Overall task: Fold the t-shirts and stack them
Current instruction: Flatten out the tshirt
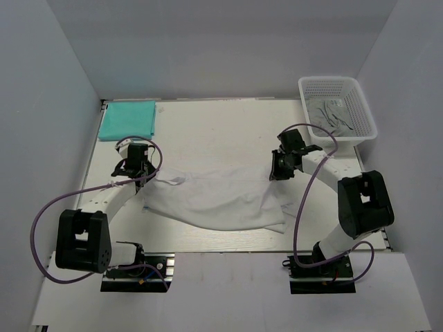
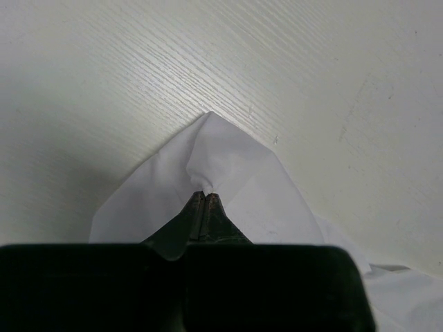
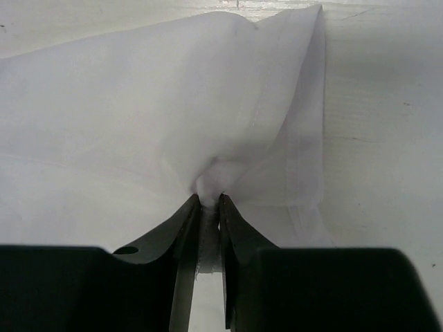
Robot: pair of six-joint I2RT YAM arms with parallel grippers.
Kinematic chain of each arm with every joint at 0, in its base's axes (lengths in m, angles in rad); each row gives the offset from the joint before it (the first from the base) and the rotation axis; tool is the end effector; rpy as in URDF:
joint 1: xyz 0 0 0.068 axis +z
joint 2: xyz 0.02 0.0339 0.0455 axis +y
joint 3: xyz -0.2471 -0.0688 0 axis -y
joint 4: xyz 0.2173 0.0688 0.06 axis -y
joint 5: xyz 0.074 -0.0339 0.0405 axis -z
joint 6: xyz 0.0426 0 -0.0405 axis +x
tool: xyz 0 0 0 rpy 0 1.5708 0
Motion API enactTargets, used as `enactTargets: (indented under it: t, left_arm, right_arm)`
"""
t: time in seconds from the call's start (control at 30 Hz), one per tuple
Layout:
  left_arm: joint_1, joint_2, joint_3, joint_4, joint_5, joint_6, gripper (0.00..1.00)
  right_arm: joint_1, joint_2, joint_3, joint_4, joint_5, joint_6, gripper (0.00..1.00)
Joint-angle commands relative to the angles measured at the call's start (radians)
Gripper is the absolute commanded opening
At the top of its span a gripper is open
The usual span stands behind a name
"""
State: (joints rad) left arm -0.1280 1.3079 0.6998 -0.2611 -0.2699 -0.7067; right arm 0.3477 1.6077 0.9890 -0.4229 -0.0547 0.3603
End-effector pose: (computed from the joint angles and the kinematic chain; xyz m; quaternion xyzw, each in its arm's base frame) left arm 0.2421 -0.0197 0.1893 -0.3098 0.8787 -0.0225 0.3625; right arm 0.2810 0.1043 0.1827 -0.0011 0.9649 0.1154 0.2361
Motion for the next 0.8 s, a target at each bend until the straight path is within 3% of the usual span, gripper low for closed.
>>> enactTargets:
  t: [0.0, 0.47, 0.57, 0.77]
  left_arm:
    - [-0.001, -0.048, -0.005, -0.001, -0.017, 0.006, 0.00]
    - [-0.001, -0.058, -0.014, -0.010, -0.017, 0.006, 0.00]
    - [-0.001, -0.058, -0.014, -0.010, -0.017, 0.006, 0.00]
    - [-0.001, -0.101, 0.006, -0.010, -0.017, 0.015, 0.00]
  right_arm:
    - [-0.001, -0.048, 0.016, -0.042, 0.007, 0.009, 0.24]
    - [0.001, -0.071, 0.004, -0.060, -0.014, 0.019, 0.29]
    - [0.000, -0.083, 0.000, -0.056, -0.010, 0.023, 0.02]
    - [0.001, -0.127, -0.009, 0.016, 0.004, 0.038, 0.00]
